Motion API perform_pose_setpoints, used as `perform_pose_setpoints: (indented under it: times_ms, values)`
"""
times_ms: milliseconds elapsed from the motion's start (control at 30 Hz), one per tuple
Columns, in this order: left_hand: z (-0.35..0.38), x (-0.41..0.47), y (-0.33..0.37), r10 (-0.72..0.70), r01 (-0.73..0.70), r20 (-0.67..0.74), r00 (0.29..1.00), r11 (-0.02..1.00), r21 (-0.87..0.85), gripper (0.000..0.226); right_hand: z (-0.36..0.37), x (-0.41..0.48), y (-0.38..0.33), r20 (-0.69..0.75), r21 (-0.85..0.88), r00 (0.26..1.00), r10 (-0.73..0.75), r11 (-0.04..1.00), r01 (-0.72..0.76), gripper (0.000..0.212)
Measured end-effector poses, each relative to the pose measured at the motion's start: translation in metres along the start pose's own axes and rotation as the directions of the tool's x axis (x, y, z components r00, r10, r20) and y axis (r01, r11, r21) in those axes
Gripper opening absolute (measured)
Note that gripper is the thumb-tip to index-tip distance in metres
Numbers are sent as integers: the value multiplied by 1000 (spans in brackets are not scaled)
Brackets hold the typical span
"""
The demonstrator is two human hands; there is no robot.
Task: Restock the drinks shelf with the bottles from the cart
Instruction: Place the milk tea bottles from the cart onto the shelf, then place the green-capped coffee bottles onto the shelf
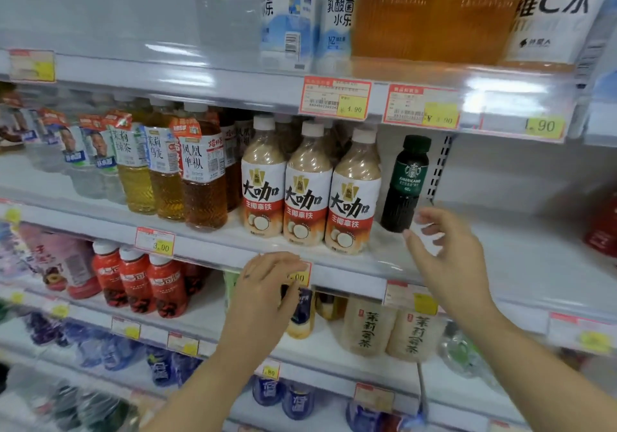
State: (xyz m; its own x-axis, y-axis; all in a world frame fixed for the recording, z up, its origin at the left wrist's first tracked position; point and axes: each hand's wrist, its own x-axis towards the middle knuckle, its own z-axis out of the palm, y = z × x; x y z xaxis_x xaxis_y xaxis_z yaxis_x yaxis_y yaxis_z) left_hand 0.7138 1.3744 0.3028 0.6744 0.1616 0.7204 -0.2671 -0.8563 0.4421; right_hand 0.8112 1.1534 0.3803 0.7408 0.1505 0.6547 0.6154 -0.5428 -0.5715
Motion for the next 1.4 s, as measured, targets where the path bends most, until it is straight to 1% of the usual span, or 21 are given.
perform_pose_setpoints:
  times_ms: [67,133,200,267,333,400,500,567,600,667,767,833,900,1000,1033,1100,1200,1233,1333,1367,1400]
  values:
    - [-7,-30,-13,-63,67,54,997,995,-75,26,17,-48,-19,66,66,996,-62,996,58,20]
    - [-16,-63,-31,-103,118,149,983,989,-90,22,49,-94,-30,181,91,981,-70,994,55,13]
    - [-25,-99,-56,-173,198,252,952,977,-75,18,88,-139,-34,307,79,951,-26,997,1,11]
    - [-36,-136,-85,-262,289,336,905,957,-30,18,130,-183,-31,446,24,893,63,996,-82,10]
    - [-46,-175,-115,-346,367,412,843,930,30,19,171,-227,-22,568,-67,801,188,981,-182,13]
    - [-53,-215,-144,-443,461,479,758,883,88,19,206,-268,-11,654,-160,695,300,952,-260,17]
    - [-59,-275,-181,-580,584,544,607,790,190,22,248,-324,8,789,-317,452,417,905,-283,26]
    - [-59,-314,-204,-624,611,571,533,751,250,23,272,-356,23,830,-398,297,472,874,-279,34]
    - [-59,-333,-214,-644,625,576,504,732,272,22,283,-369,29,829,-435,239,505,852,-290,38]
    - [-57,-366,-231,-679,655,578,453,693,301,20,304,-390,39,818,-483,177,547,820,-307,44]
    - [-51,-404,-250,-707,694,595,382,644,320,22,340,-413,51,806,-492,164,569,797,-349,55]
    - [-45,-421,-259,-713,710,606,351,625,325,24,364,-422,54,793,-474,187,580,779,-409,62]
    - [-39,-434,-268,-714,716,615,335,617,326,24,385,-427,54,750,-466,262,608,766,-444,65]
    - [-32,-444,-277,-714,736,625,315,600,314,23,408,-430,54,629,-551,419,655,756,-355,65]
    - [-31,-447,-278,-713,742,629,310,595,309,23,413,-430,55,592,-578,453,666,743,-337,64]
    - [-29,-449,-281,-710,752,636,301,587,300,25,420,-431,55,557,-596,477,680,727,-341,63]
    - [-28,-449,-282,-709,760,640,296,580,291,25,430,-433,52,555,-554,416,721,693,-462,69]
    - [-27,-448,-283,-707,764,643,295,578,285,25,435,-433,51,545,-526,393,741,667,-527,65]
    - [-28,-440,-284,-714,782,631,302,564,264,24,449,-431,52,483,-429,272,832,496,-755,33]
    - [-29,-436,-285,-718,786,621,314,564,254,22,450,-428,51,465,-400,235,854,439,-804,32]
    - [-30,-431,-285,-722,790,610,327,563,244,21,449,-426,48,456,-385,219,862,413,-825,33]
